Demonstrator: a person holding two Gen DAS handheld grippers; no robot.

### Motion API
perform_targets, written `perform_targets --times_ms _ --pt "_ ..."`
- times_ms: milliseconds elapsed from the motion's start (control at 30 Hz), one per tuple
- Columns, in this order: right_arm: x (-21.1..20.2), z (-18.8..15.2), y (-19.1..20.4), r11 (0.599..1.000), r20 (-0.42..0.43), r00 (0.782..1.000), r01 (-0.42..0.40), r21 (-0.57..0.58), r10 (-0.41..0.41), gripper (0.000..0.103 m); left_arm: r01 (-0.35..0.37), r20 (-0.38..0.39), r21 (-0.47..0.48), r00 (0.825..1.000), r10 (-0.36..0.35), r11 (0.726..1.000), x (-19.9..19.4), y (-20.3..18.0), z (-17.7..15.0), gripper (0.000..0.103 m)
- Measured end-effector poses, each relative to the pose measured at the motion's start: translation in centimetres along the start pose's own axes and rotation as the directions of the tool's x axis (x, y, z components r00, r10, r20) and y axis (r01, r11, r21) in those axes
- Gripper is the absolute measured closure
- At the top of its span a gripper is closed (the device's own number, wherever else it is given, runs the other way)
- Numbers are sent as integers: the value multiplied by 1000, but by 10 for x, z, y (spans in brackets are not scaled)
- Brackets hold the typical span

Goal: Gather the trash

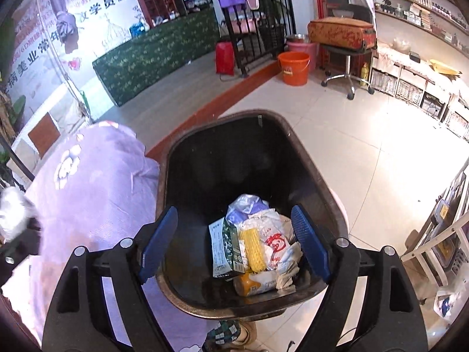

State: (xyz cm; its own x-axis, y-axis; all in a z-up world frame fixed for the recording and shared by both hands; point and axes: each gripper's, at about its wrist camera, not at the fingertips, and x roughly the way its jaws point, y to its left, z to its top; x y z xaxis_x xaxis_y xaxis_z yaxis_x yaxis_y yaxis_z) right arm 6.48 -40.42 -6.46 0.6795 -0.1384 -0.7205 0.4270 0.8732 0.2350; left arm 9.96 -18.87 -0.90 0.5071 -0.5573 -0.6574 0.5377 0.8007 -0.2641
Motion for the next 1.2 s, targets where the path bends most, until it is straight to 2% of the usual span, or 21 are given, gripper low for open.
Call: perform_targets --times_ms 67,300,433,567,767,867,933,1000,1100,1200 --pt "-7 3 -5 1000 27 1000 16 5 -16 15 19 -15 13 1000 -19 1000 8 -7 1 67" --pt "-33 13 -29 996 111 990 77 42 -81 14 118 -96 41 989 -114 992 42 -34 6 66" --pt "-46 15 -50 991 143 983 100 91 -113 13 169 -145 49 976 -161 984 65 -45 9 67" --pt "-51 13 -65 985 144 980 118 127 -136 13 182 -183 65 969 -167 981 84 -54 9 67" --pt "-50 10 -80 980 134 978 138 146 -158 13 161 -219 139 967 -128 977 106 -71 12 65" --pt "-47 10 -81 978 132 977 147 150 -167 13 147 -239 159 965 -106 976 114 -73 9 51" --pt "-46 12 -83 976 133 976 149 160 -171 13 140 -221 176 970 -100 974 110 -73 5 26" --pt "-47 11 -83 973 142 973 157 168 -182 13 128 -185 200 979 -91 971 104 -75 2 14" --pt "-50 12 -82 967 165 962 192 167 -219 9 116 -132 240 988 -86 964 90 -77 -1 6" --pt "-55 12 -77 958 197 945 231 167 -262 7 117 -86 247 991 -98 962 72 -77 -1 6"
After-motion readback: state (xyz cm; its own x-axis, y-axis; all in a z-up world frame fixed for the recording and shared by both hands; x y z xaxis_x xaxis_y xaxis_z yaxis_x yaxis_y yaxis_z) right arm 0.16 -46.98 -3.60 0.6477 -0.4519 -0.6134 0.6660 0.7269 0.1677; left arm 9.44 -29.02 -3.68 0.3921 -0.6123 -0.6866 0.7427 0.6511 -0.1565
